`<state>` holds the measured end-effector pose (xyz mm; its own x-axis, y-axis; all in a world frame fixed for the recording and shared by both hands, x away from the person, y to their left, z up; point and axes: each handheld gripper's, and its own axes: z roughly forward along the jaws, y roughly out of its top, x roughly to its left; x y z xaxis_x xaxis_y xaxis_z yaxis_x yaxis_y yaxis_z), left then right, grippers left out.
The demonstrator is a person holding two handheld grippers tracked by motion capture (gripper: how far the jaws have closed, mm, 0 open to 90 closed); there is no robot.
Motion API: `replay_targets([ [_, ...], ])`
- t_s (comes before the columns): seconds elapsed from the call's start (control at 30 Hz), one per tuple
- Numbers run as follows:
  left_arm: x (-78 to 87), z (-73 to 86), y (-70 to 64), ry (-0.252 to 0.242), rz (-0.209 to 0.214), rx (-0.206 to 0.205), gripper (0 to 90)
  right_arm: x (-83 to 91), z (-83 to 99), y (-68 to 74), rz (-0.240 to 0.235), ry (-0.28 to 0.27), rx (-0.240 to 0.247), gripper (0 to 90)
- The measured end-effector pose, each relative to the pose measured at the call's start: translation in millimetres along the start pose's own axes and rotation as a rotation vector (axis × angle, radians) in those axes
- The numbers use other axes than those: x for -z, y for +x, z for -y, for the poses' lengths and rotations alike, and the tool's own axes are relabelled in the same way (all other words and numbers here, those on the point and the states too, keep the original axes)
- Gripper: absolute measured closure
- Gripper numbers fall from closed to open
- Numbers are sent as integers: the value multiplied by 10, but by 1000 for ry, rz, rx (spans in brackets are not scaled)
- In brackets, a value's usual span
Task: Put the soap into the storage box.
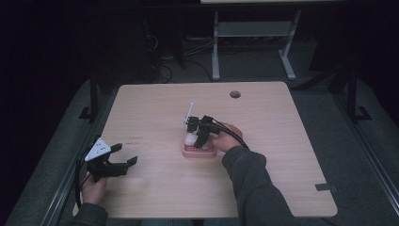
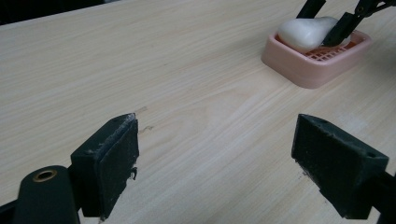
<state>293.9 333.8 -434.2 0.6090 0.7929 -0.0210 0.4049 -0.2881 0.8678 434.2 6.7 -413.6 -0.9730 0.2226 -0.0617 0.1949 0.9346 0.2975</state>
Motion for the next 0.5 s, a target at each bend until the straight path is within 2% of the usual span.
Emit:
replay_targets([
  [0.27, 1, 0, 2, 1, -3, -1, 143, 7, 20, -7, -11, -2, -12, 476],
  [0.37, 0, 0, 0, 0, -1, 1, 144, 50, 25, -16, -28, -37, -36, 454],
  [0.5, 0, 0, -2, 0, -1, -2, 143, 60, 32, -6, -29, -37, -36, 421],
])
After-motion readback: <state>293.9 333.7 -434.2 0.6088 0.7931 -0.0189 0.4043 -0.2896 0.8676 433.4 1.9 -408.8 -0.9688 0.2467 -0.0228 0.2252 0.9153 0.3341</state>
